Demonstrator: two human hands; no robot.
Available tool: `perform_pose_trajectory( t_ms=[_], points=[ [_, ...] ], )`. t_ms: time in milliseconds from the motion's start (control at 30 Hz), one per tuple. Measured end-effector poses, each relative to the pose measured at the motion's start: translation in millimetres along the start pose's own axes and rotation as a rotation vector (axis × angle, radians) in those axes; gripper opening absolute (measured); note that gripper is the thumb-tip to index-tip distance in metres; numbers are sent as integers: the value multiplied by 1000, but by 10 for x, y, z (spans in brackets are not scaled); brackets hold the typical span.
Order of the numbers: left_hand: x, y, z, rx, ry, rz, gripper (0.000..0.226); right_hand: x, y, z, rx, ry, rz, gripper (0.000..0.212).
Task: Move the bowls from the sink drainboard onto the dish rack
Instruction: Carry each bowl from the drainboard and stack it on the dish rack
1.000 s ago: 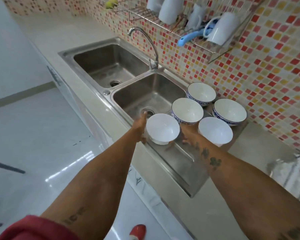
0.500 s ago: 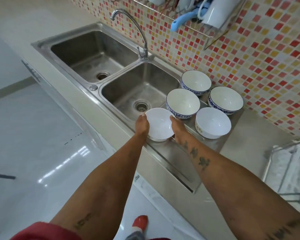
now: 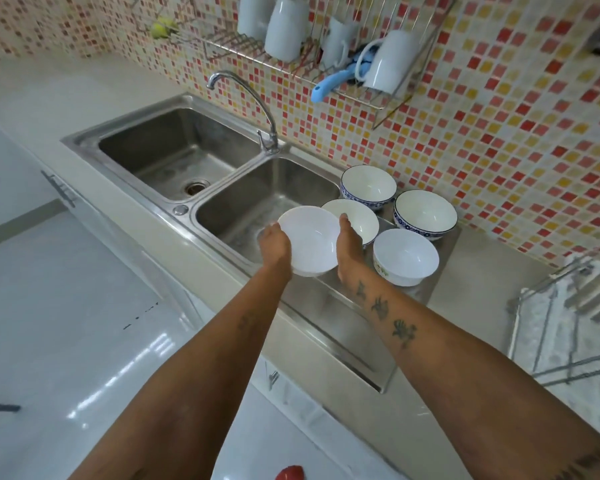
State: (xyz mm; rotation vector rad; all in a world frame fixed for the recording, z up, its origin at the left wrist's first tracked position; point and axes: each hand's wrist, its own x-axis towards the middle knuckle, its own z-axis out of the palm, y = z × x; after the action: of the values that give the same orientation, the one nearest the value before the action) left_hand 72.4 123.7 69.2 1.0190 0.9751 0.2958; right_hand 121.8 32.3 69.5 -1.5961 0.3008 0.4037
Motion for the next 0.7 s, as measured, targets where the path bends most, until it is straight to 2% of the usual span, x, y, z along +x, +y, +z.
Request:
perform_pose_trajectory(
  t_ms=[67,200,333,533,700],
  points=[
    [-161,202,104,15,-28,35,37,-141,-271,-55,6,47,-76,57],
    [-720,598,431,-75,-199,172,28,-513,-947,-384,106,197,-271,54],
    [-1511,965,828,-198,-372,278,29,-1045,-1628,-957,321,254,-466,32],
    [-2777,1255,1369,-316,-610,499,23,-1926,-2273,-1908,447,443,-806,34],
    [-3632,1053,1834,-362,-816,454,27,-2393,-2427,-2844,557,591,-961,36]
  ],
)
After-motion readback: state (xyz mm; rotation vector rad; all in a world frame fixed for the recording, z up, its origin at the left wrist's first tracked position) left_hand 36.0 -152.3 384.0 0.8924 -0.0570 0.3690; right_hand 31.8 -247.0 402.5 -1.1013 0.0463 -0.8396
